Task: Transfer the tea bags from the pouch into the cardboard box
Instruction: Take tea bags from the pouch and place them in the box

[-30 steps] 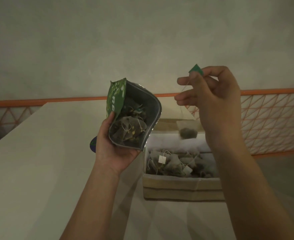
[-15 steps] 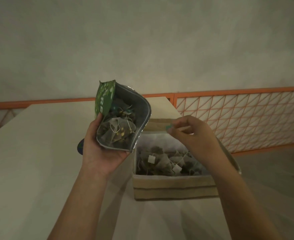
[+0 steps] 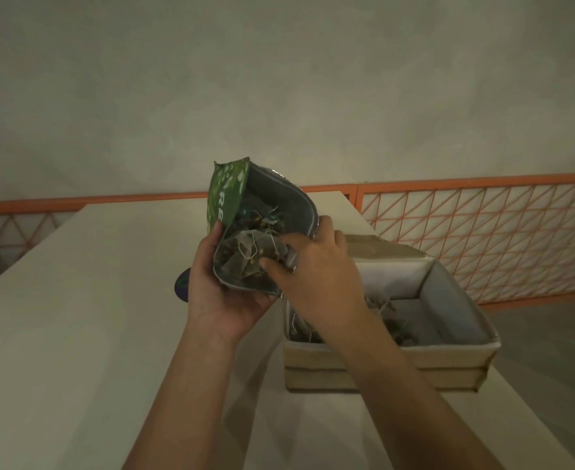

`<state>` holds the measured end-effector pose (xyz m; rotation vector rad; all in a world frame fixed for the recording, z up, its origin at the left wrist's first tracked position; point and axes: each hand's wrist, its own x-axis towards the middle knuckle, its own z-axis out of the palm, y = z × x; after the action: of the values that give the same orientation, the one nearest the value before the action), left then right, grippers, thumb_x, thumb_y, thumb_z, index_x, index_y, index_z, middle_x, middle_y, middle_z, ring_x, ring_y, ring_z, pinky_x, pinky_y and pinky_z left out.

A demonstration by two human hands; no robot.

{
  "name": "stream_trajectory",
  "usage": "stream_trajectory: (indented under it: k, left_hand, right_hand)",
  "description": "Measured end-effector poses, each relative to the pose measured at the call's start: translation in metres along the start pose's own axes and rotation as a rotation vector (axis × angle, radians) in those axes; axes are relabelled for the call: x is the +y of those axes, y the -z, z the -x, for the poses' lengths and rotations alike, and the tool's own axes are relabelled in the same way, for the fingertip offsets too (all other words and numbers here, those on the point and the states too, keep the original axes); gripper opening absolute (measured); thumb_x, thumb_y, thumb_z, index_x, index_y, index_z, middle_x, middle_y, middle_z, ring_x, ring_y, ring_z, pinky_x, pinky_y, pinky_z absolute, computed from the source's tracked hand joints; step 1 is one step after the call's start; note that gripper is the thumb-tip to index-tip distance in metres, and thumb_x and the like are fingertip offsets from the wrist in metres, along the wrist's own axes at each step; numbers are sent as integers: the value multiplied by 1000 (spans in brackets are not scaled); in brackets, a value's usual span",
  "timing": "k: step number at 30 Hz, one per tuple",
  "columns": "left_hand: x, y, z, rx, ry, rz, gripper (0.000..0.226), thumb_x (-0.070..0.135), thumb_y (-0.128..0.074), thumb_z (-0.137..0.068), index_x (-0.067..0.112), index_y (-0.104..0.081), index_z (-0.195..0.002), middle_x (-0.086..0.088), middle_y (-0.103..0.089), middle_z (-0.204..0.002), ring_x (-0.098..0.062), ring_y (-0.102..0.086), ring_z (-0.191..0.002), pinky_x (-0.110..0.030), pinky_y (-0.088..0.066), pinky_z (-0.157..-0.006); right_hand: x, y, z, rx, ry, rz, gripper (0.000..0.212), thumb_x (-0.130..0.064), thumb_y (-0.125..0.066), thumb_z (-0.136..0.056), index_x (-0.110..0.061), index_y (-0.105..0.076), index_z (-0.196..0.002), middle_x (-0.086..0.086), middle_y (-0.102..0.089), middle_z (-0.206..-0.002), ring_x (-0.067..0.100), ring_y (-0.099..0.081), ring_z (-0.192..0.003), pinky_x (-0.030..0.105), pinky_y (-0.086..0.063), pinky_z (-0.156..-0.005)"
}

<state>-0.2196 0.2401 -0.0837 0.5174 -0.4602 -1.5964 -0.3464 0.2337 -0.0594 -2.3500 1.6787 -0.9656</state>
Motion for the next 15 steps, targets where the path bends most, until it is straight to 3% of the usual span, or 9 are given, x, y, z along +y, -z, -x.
stream_trajectory:
  k: [3,6,10,15]
  left_hand:
    - [0,0,0,7,9,2,54,56,-56,-82,14,-80,-106,-10,-70,-124,-25,-70,-98,-33,-56,-81]
    - [1,1,1,-3,2,12,54,57,-53,-86,14,-81,-104,-11,-72,-121,-25,-72,-95,-32,-58,-79]
    - [1,1,0,-4,2,6,53,58,-53,-89,16,-79,-110,-11,-70,-125,-27,-72,-95,-33,-58,-76]
    - [0,2,-1,-24,24,33,50,57,-53,-91,19,-77,-113,-10,-70,-126,-29,-70,-100,-33,-59,-77]
  right_hand:
    - [-1,1,-2,57,1,-58,23,-46,-65,-87,-30,-69,-102,1,-43,-119,20,-43,-114,35,-50,-89]
    - [4,8,-3,150,-30,-360,12,-40,-73,-81,-28,-70,-82,-4,-48,-114,16,-48,-111,27,-45,-85]
    - [14,30,0,205,-58,-673,10,-35,-71,-84,-25,-72,-83,-10,-56,-112,4,-55,-106,21,-46,-89]
    - [28,58,10,316,-44,-975,8,-22,-64,-92,-14,-68,-91,1,-74,-91,18,-69,-89,35,-56,-81]
